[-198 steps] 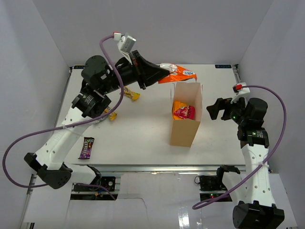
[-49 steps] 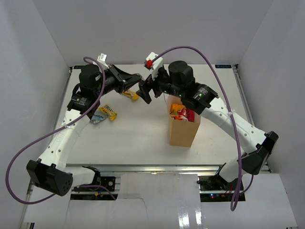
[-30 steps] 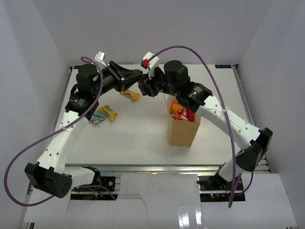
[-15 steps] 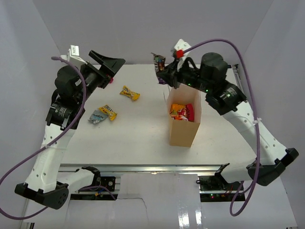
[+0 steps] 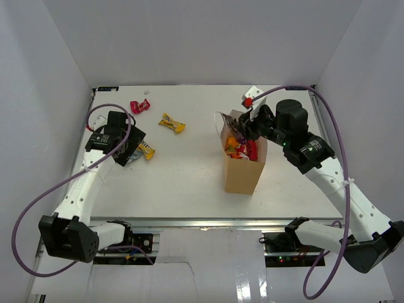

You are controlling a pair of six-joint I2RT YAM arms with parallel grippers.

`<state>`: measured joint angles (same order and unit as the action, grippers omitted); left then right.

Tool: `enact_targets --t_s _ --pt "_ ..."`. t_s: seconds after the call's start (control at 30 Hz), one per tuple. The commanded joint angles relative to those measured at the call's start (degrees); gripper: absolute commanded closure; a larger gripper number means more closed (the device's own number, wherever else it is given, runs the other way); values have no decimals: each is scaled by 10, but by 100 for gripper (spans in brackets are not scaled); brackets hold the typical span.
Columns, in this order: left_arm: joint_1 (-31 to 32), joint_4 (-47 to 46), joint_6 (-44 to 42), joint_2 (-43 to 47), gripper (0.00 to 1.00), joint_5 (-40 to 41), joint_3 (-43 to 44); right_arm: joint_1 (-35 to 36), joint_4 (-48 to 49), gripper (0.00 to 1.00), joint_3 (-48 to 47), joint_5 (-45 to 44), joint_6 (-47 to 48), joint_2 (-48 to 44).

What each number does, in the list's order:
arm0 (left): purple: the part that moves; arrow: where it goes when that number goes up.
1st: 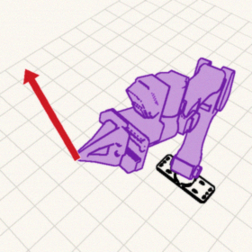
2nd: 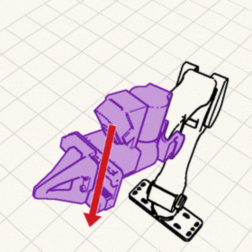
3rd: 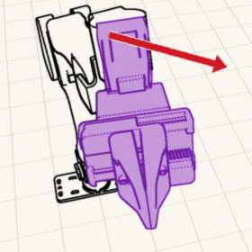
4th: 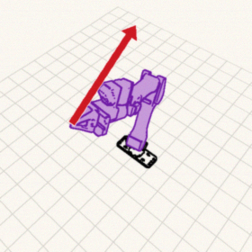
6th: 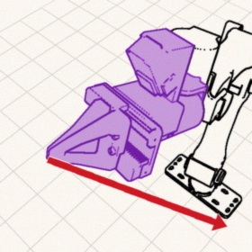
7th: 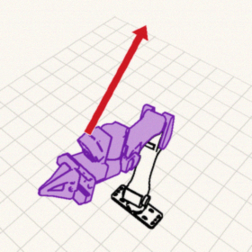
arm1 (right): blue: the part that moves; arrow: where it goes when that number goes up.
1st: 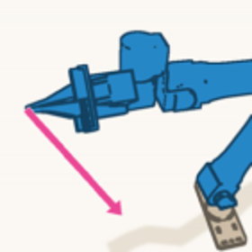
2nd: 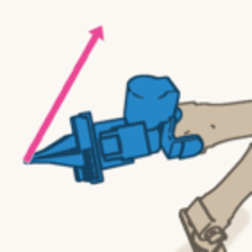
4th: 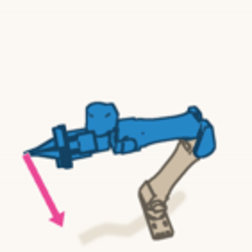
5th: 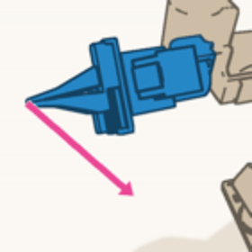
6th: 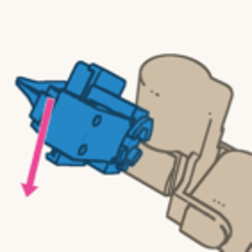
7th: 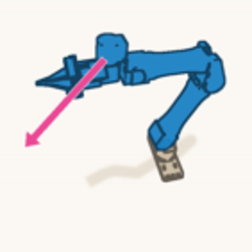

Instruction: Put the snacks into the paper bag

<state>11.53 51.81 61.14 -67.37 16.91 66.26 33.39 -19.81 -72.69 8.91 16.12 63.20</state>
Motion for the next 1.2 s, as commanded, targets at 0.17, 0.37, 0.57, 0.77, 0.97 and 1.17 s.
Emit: enact_targets --t_s 0.17,0.37,0.57,0.77,0.97,1.17 --pt "-54 36 18 -135 2 -10 -30 -1 17 27 20 -22 35 -26" --pt "-58 -40 -54 -246 3 -49 29 -6 -11 11 -19 65 79 -28" --pt "-63 -68 -74 -354 7 -71 102 -16 -39 8 -42 166 113 -27" --pt "-66 -73 -92 -418 27 -71 133 -23 -36 7 -47 194 110 -24" --pt "-69 -101 -115 -389 71 -95 114 -24 -23 8 -86 262 69 11" --pt "-68 -175 -171 -283 77 -168 65 -18 52 11 -155 356 -96 121"
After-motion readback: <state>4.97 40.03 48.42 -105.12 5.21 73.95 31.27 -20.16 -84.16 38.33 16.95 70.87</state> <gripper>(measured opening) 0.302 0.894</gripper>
